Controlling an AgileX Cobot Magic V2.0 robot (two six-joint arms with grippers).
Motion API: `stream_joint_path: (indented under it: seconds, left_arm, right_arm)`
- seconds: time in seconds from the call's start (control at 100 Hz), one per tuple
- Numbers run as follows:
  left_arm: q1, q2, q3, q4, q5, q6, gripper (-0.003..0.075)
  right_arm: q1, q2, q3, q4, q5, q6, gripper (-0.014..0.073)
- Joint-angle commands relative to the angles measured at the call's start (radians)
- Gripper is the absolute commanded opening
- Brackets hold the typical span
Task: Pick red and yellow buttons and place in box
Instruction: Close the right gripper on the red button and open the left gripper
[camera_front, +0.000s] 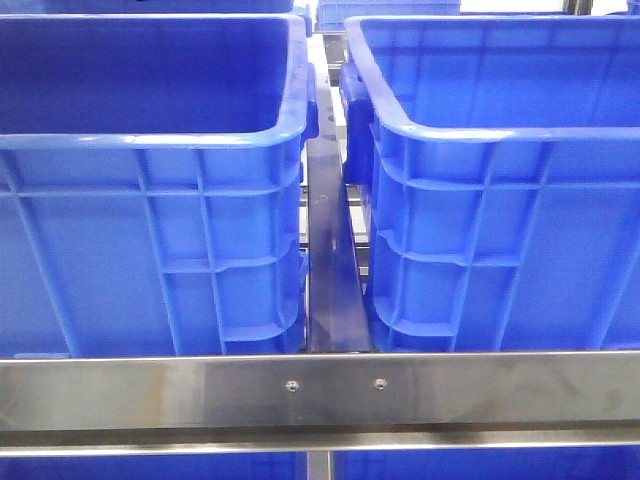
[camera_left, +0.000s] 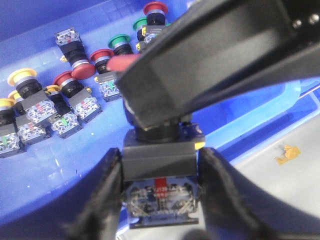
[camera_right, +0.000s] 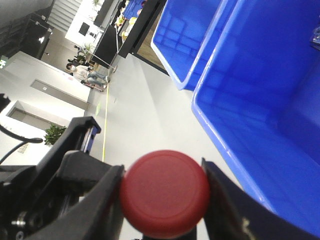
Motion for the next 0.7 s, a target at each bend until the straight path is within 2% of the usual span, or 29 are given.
stream_joint_path:
  seconds: [0.0,0.07,0.14,0.38,0.69]
  left_arm:
    - [-0.006,-0.007,-0.027,-0.002,-0.059,-0.002,0.0379]
    - [-0.006,-0.007,-0.027,-0.002,-0.061,-0.002,0.047]
    - [-0.006,-0.007,-0.027,-0.002,-0.063,-0.002,0.0505]
    - [-0.006,-0.007,-0.027,0.0,-0.081,-0.002,0.0503]
    - [-0.006,-0.007,-0.027,0.001,-0.092,-0.002,0.0503]
  right_arm:
    - [0.001,-0.054,-0.039,0.066,0.029,-0.014,0.012]
    - [0.001,-0.054,-0.039,0.066,0.029,-0.014,0.012]
    - [0.0,-0.054,-0.039,0.065,0.029,-0.014,0.0119]
    - [-0.028,-0.056,-0.039,0.02,-0.03,-0.015,0.0119]
    - [-0.228,-0.121,-0.029,0.007,0.026,-0.015,0.0119]
